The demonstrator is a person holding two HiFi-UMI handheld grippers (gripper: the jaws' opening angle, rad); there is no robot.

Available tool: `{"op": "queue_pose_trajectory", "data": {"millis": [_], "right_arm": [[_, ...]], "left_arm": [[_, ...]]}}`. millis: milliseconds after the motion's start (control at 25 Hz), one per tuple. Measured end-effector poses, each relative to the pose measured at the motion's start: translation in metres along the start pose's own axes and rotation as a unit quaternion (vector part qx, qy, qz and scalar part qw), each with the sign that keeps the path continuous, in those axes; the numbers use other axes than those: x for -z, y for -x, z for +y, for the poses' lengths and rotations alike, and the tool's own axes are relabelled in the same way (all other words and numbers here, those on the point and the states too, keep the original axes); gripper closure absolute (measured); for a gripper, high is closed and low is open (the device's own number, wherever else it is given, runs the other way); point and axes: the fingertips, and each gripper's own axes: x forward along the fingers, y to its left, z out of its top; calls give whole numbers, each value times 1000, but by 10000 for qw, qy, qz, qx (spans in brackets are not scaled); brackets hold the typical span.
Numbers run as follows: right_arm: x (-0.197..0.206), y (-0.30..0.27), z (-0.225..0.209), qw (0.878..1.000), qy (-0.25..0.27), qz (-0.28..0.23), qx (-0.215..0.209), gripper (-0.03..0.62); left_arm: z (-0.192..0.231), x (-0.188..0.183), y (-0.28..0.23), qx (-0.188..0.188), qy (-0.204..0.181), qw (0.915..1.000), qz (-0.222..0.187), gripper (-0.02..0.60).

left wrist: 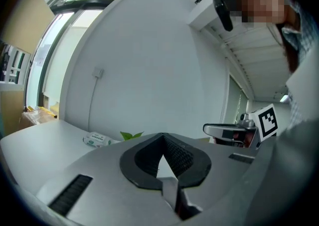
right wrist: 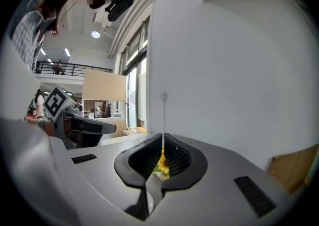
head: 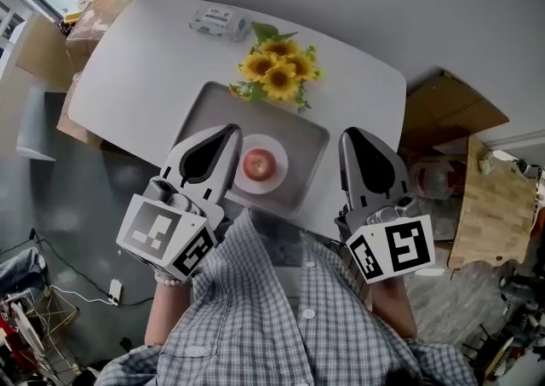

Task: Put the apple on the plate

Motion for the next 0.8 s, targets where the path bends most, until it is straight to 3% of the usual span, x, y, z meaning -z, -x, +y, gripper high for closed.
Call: {"op": "queue_pose_trajectory", "data": {"millis": [800], "right_arm": [[3,3,9,9997,152,82,-200,563]], "left_arm": [[-14,6,-4,-12,-195,9998,64,574]]}}
